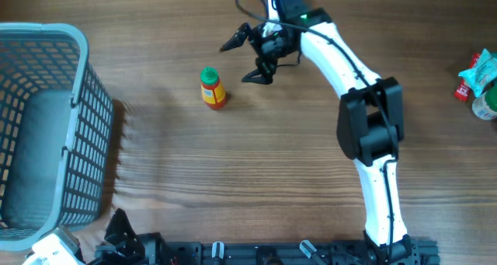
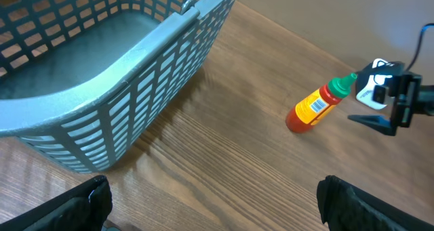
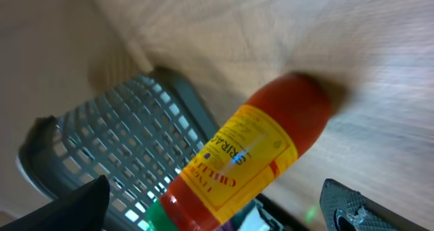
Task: Scan the item barcode
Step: 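Reach the open right gripper toward the red-capped sauce bottle, then lower the right gripper over the sauce bottle and close on it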
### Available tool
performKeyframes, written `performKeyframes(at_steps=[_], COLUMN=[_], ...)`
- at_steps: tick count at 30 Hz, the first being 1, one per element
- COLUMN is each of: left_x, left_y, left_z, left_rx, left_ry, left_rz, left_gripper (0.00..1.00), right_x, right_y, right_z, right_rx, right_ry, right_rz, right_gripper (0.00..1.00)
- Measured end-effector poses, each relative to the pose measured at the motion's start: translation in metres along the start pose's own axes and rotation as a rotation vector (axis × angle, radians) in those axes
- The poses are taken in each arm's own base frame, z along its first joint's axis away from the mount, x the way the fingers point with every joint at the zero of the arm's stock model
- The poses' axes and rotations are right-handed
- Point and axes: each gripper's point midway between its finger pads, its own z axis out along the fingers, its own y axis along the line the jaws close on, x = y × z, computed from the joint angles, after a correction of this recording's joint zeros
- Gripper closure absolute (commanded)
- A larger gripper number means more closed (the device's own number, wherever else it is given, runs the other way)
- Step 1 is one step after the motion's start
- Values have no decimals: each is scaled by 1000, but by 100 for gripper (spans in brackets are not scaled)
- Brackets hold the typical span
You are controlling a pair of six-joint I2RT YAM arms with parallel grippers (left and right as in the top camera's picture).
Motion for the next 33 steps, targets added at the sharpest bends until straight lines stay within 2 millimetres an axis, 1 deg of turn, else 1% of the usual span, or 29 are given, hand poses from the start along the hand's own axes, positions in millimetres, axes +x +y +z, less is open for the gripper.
performKeyframes(at_steps=[2,3,5,7,9,11,12,17,19,22,24,27,33], left_x=[0,0,0,0,0,0,0,0,0,0,0,0,0], left_y=[0,0,0,0,0,0,0,0,0,0,0,0,0], left_z=[0,0,0,0,0,0,0,0,0,0,0,0,0], left_rx=[0,0,0,0,0,0,0,0,0,0,0,0,0], left_ry=[0,0,0,0,0,0,0,0,0,0,0,0,0], left_rz=[0,0,0,0,0,0,0,0,0,0,0,0,0], left_gripper=[0,0,0,0,0,0,0,0,0,0,0,0,0], right_x=[6,7,3,-3,-6,-9,-10,1,11,33,42,43,32], right_y=[-3,-2,-3,-7,-9,-11,-12,-21,-21,-17,-16,-19,-43], right_z=[14,16,15,14,14,14,13,15,25,49,59,62,78], right_rx=[13,13,20,39,54,63,68,99,115,145,159,165,190], right_ry=[26,26,10,-22,-40,-51,-57,-25,-4,32,45,50,69], right_rz=[1,-5,-8,-29,-92,-113,-112,-18,-7,-25,-24,-10,33], right_gripper=[1,1,0,4,4,0,1,0,1,0,1,1,1])
